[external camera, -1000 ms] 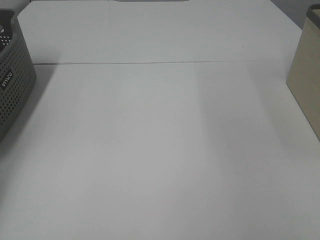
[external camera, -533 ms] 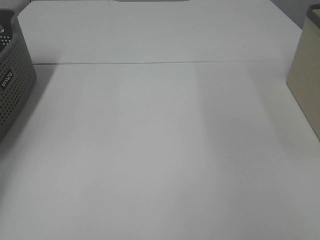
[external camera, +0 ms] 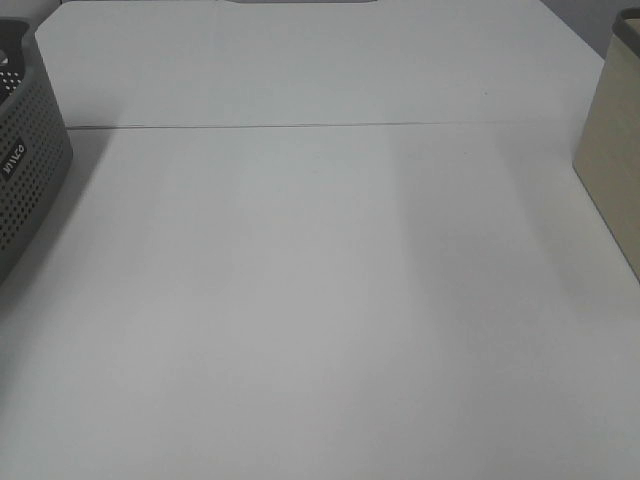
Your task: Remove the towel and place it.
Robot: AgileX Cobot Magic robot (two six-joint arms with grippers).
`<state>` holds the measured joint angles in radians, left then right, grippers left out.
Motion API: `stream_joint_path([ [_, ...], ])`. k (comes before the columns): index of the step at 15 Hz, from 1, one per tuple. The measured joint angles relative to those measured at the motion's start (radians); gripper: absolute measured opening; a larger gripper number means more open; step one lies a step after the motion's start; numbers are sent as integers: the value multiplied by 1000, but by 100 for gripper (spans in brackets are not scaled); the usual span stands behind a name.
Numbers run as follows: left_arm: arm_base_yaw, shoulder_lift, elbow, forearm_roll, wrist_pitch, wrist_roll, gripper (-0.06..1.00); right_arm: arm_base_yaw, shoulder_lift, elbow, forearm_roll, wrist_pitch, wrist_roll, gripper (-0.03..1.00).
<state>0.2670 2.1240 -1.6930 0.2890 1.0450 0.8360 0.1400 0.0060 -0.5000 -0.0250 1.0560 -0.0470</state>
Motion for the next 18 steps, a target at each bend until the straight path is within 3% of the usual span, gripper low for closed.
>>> stream_joint_path([
  [3, 0, -162, 0, -20, 4, -18, 0, 0, 0, 0, 0, 0, 0, 75],
  [6, -1, -326, 0, -151, 13, -18, 0, 0, 0, 0, 0, 0, 0, 75],
  [8, -18, -394, 0, -197, 15, -18, 0, 0, 0, 0, 0, 0, 0, 75],
  [14, -226, -608, 0, -214, 8, -37, 0, 0, 0, 0, 0, 0, 0, 75],
  [18, -369, -658, -83, -177, 38, -172, 0, 0, 0, 0, 0, 0, 0, 75],
])
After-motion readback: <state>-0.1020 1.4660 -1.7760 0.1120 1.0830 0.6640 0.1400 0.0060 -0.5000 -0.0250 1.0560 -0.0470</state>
